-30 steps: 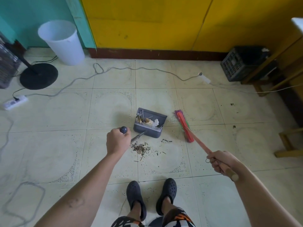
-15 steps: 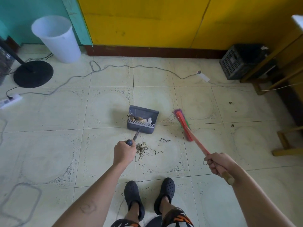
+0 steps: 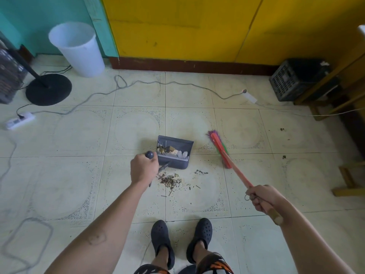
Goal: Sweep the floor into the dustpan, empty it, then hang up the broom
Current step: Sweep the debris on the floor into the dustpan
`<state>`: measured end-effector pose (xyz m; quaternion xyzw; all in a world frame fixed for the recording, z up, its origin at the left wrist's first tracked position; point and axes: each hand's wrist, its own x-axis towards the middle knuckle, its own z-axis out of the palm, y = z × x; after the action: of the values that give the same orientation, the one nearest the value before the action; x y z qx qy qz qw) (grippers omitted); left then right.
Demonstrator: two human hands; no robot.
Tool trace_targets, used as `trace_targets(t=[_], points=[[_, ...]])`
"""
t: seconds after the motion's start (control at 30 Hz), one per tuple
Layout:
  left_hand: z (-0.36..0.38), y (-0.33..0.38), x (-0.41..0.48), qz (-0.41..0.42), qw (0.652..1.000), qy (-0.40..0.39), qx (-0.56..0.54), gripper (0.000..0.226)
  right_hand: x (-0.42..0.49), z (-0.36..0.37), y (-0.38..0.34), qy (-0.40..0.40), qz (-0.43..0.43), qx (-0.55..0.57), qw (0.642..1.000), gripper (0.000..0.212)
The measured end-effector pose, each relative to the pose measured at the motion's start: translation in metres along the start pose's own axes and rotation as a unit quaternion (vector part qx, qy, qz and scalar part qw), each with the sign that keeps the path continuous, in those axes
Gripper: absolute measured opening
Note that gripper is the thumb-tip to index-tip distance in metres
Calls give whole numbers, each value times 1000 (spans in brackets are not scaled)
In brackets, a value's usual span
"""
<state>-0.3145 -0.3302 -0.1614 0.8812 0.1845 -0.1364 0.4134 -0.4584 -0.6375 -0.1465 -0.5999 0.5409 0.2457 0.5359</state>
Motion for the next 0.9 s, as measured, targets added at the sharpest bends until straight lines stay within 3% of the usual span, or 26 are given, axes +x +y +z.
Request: trace_targets(t=[0.47,0.9], points=[[-103,-5,21,37,984,27,172,36,6,64,-57,-17,-54,-188,981,20],[-159,-56,27,9,951,25,309,31,12,175,-100,-46,-131,-405,904,9]])
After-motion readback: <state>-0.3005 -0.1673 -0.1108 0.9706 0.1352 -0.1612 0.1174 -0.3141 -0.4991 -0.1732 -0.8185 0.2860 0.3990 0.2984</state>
